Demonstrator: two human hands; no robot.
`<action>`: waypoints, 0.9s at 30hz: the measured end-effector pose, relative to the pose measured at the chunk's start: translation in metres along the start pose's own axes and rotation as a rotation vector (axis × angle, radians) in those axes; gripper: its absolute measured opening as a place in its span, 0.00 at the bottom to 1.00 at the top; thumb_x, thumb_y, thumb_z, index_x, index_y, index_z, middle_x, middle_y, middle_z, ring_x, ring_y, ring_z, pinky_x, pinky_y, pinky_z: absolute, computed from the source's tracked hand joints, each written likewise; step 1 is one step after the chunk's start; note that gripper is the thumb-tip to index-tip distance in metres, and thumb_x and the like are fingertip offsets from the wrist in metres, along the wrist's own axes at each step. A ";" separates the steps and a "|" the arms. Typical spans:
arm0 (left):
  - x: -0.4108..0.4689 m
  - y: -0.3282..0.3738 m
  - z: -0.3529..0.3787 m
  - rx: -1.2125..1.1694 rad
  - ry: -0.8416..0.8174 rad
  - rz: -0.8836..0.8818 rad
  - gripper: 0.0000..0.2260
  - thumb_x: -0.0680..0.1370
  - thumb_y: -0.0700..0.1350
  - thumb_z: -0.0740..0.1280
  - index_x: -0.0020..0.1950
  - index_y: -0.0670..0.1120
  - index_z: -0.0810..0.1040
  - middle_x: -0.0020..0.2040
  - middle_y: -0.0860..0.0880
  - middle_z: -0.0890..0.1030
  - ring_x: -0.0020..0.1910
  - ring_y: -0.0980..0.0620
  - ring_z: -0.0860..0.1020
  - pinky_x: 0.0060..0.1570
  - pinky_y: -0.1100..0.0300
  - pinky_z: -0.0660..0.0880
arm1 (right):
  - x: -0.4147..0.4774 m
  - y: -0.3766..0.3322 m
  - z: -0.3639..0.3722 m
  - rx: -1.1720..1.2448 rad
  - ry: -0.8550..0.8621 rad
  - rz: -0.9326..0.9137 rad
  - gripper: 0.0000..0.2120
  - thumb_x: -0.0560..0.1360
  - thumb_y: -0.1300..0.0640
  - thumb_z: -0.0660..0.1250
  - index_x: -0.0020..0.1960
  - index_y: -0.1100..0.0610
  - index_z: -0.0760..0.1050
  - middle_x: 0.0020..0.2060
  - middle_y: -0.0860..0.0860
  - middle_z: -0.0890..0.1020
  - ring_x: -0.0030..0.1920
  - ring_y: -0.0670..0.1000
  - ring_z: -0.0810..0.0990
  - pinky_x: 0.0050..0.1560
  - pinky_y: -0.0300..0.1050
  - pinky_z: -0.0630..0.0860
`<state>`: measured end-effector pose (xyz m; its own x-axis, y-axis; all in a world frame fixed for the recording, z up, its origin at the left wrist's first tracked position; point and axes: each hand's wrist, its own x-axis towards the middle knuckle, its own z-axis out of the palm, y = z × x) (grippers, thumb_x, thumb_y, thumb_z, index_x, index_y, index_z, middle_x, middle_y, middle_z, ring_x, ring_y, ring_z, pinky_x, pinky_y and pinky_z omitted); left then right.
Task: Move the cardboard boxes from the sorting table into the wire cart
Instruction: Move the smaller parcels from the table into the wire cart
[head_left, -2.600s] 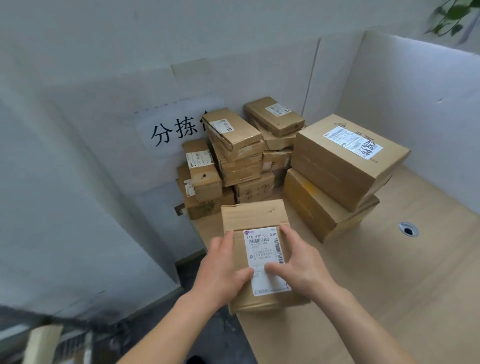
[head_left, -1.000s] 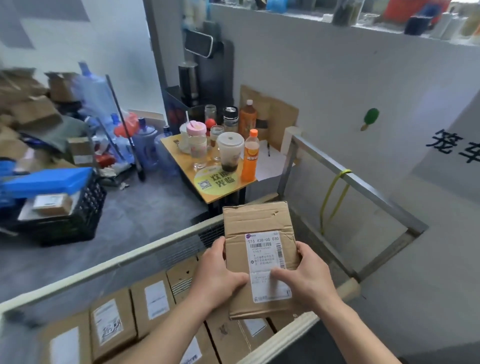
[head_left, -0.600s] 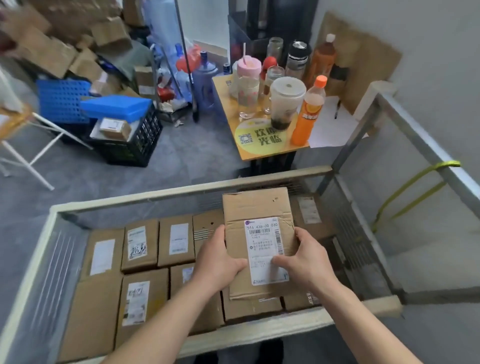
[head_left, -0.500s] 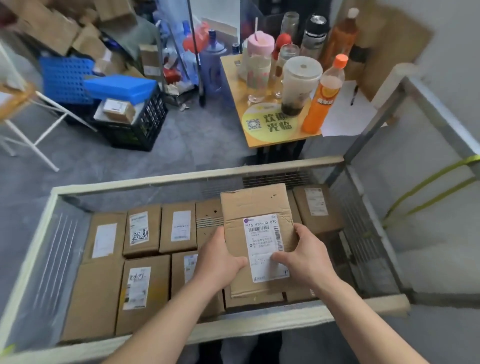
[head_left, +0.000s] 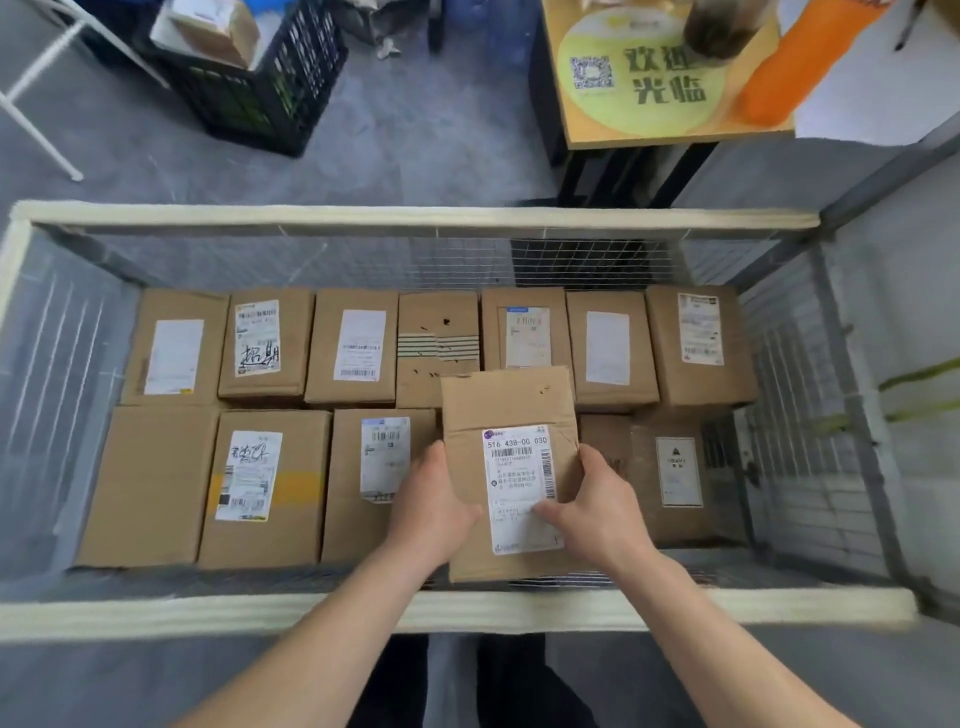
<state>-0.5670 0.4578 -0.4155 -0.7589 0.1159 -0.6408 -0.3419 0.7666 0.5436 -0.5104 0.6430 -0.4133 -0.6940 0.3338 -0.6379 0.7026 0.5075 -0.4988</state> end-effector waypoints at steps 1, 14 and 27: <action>0.005 -0.005 0.003 -0.002 -0.003 -0.007 0.25 0.70 0.39 0.76 0.64 0.52 0.72 0.57 0.53 0.79 0.53 0.52 0.78 0.51 0.56 0.78 | 0.005 0.003 0.006 -0.006 -0.013 0.002 0.26 0.69 0.52 0.76 0.58 0.46 0.64 0.46 0.39 0.76 0.47 0.47 0.78 0.38 0.38 0.71; 0.051 -0.047 0.039 0.057 -0.063 -0.068 0.27 0.73 0.38 0.73 0.70 0.49 0.68 0.62 0.49 0.77 0.58 0.49 0.78 0.57 0.53 0.78 | 0.057 0.038 0.053 -0.052 -0.087 0.053 0.26 0.69 0.52 0.76 0.60 0.46 0.65 0.49 0.42 0.76 0.50 0.48 0.77 0.44 0.41 0.77; 0.092 -0.078 0.058 0.274 -0.124 -0.087 0.20 0.77 0.35 0.64 0.68 0.42 0.68 0.61 0.44 0.75 0.57 0.43 0.77 0.57 0.50 0.77 | 0.101 0.059 0.091 -0.189 -0.186 0.074 0.27 0.73 0.56 0.74 0.65 0.50 0.64 0.55 0.46 0.77 0.50 0.49 0.75 0.47 0.44 0.78</action>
<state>-0.5781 0.4454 -0.5479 -0.6541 0.1059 -0.7490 -0.2273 0.9169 0.3281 -0.5248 0.6339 -0.5606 -0.5889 0.2328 -0.7740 0.6964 0.6322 -0.3397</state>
